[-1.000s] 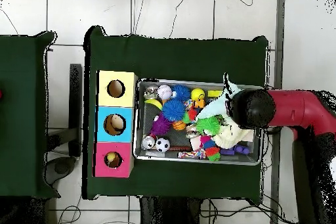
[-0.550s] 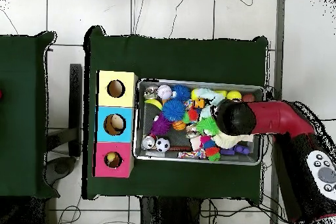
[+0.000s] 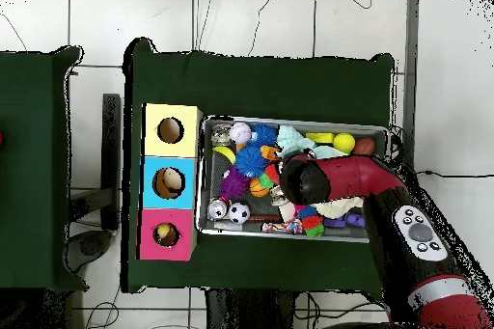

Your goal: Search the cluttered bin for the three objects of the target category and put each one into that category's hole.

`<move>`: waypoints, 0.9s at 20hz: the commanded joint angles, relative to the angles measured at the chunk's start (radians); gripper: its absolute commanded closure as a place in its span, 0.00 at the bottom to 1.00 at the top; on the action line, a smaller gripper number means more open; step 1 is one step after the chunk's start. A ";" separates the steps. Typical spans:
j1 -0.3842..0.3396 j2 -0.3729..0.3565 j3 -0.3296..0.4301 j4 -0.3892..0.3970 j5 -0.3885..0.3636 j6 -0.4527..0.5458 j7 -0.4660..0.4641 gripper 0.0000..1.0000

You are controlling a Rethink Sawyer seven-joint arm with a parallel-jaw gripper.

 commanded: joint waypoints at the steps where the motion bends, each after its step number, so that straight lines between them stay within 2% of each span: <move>1: 0.105 0.113 -0.098 0.072 0.012 -0.130 0.273 1.00; 8: 0.095 0.109 -0.114 0.093 0.071 -0.144 0.222 1.00; 13: 0.085 0.100 -0.124 0.107 0.085 -0.156 0.197 1.00; 18: 0.096 0.088 -0.142 0.148 0.132 -0.152 0.229 1.00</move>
